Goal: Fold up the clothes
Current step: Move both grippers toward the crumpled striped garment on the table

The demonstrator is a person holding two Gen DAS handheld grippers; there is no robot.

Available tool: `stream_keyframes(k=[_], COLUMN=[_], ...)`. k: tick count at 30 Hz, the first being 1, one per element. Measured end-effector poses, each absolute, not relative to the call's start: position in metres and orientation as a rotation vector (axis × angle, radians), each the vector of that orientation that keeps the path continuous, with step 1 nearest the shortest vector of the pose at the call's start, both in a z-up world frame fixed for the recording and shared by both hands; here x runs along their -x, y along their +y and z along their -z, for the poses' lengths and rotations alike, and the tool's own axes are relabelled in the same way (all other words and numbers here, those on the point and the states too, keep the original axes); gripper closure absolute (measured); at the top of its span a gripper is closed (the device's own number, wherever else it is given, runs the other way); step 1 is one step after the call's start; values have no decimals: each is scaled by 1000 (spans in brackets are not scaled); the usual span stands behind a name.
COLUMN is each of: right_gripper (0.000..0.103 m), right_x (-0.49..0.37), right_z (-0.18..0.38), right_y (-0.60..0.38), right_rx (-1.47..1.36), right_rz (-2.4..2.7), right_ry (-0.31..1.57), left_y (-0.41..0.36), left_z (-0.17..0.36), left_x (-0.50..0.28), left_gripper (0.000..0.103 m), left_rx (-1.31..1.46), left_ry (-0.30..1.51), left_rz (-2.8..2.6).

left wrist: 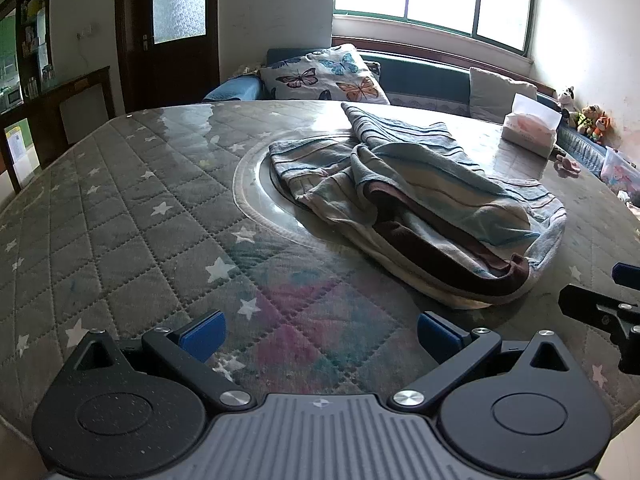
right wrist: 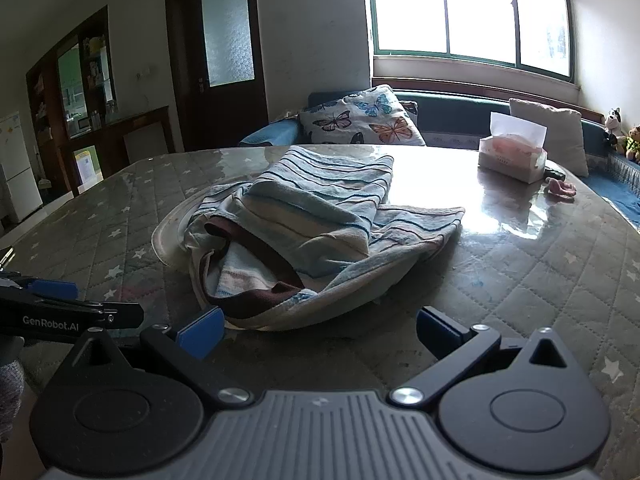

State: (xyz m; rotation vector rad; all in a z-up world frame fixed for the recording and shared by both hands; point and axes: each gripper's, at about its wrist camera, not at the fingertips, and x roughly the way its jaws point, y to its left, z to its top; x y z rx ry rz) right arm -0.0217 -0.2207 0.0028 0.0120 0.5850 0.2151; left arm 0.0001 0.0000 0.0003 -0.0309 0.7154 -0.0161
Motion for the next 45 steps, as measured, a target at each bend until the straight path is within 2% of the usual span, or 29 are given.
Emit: stream_keyframes(k=[26, 45], right_gripper=[0, 0], right_x=[8, -37], right_z=[4, -4], right_y=[-219, -239], right_rx=[-21, -31], right_rz=[-214, -176], right_ry=[626, 645], left_y=[1, 23], left_z=[-2, -19], left_x=[-16, -79], left_gripper=[0, 1], left_rx=[17, -36], left_ry=[719, 681], left_rz=[39, -42])
